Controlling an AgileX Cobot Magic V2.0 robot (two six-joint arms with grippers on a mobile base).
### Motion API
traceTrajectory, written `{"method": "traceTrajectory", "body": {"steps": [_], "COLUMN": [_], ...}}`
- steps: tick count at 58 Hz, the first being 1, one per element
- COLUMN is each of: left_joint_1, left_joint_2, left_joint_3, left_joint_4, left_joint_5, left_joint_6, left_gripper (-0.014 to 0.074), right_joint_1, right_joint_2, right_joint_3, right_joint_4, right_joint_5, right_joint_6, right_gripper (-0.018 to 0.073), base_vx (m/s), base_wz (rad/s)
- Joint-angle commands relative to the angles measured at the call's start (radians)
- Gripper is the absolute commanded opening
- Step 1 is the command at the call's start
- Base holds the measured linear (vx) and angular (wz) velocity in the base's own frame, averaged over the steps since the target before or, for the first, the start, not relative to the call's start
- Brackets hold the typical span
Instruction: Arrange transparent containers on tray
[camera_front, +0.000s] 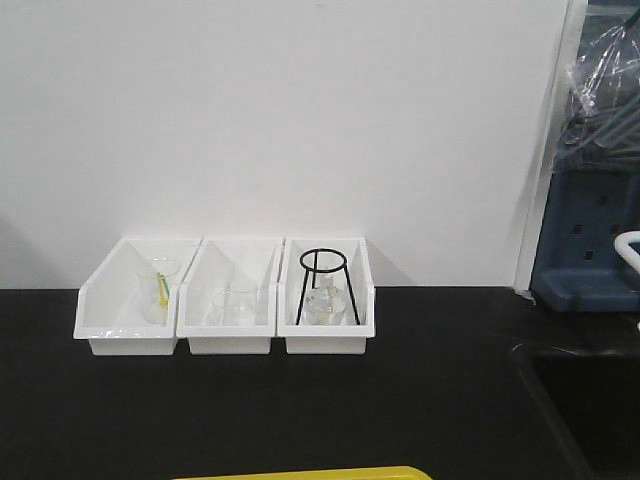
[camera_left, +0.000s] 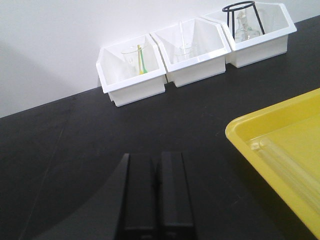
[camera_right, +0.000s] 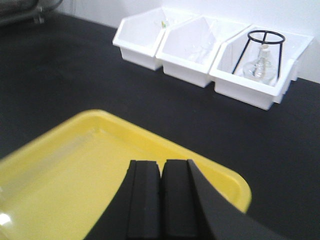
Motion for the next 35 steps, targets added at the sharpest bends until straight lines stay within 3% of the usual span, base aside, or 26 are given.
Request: {"method": "traceTrajectory", "body": {"steps": [1,8,20,26,35], "left_joint_1": [0.004,0.004,0.004,0.004,0.004], "left_joint_2": [-0.024,-0.024,-0.024,-0.024,-0.024], "left_joint_3": [0.031,0.031,0.031,0.031,0.031], "left_joint_4": [-0.003,-0.003,-0.003,-0.003,-0.003], "left_joint_5": [-0.088,-0.088,-0.088,-0.088,-0.086], "left_joint_6": [-0.008,-0.008,-0.008,-0.008,-0.008], "left_gripper": [-0.0006,-0.0006,-0.0006,-0.0006,-0.0006], "right_joint_1": [-0.066,-0.229,-0.484,-0.555,-0.584], "right_joint_2": [-0.063,-0.202,-0.513,-0.678,-0.768], "right_joint_3": [0.056,0.166,0.302,0.354,0.38], "right_joint_4": [0.097,0.223,0.11,0.109,0.108], "right_joint_5": [-0.078,-0.08,-0.074,-0.044,-0.005], "right_joint_6": [-0.092,-0.088,-0.088,-0.093,-0.096], "right_gripper": [-0.0011,-0.0011,-0.0011,-0.0011,-0.0011], "base_vx": [0.0,0.0,0.0,0.0,0.0], "base_wz": [0.0,0.0,0.0,0.0,0.0]}}
